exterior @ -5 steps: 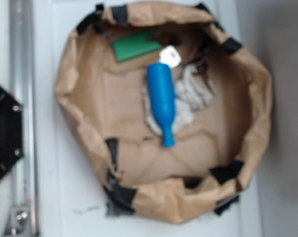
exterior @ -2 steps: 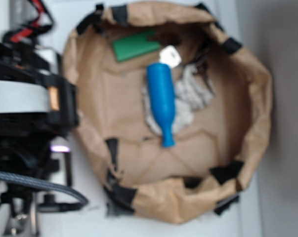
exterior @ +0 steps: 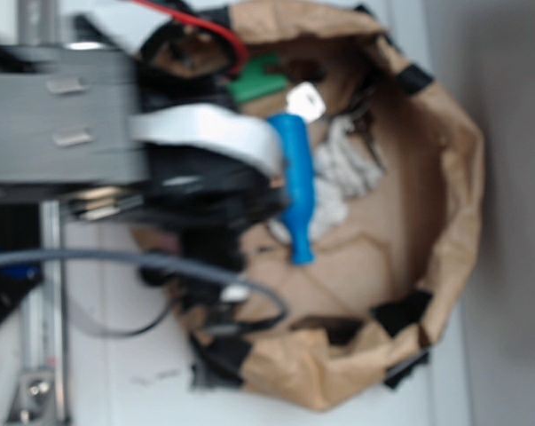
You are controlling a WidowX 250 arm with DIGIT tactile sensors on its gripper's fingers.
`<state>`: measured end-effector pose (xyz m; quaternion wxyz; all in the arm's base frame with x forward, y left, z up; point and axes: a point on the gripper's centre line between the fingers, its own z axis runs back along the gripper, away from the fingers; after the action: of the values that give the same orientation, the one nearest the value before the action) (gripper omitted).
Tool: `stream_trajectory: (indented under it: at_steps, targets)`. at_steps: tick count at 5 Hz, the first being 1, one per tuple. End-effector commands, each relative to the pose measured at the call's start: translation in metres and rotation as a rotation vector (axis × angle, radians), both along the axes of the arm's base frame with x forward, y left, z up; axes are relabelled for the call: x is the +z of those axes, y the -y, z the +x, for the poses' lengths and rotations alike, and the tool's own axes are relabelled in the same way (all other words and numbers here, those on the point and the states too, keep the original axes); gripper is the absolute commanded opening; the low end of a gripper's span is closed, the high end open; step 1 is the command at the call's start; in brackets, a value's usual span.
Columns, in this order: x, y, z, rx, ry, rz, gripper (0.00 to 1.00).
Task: Grab the wood chip.
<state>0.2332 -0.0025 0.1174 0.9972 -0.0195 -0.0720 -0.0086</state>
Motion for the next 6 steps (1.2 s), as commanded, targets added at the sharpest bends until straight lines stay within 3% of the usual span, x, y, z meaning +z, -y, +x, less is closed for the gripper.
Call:
stream_trajectory:
  at_steps: [1,3,4,6]
  targets:
    - [-0.002,0.001,0.038,-0.088,0.077,-0.159,1.00]
    - [0.003,-0.011,0.056,-0.094,0.080,-0.213,1.00]
    - [-0.010,-0.005,0.066,-0.122,0.057,-0.207,1.00]
    - [-0.031,0.047,0.050,-0.260,0.070,-0.192,1.00]
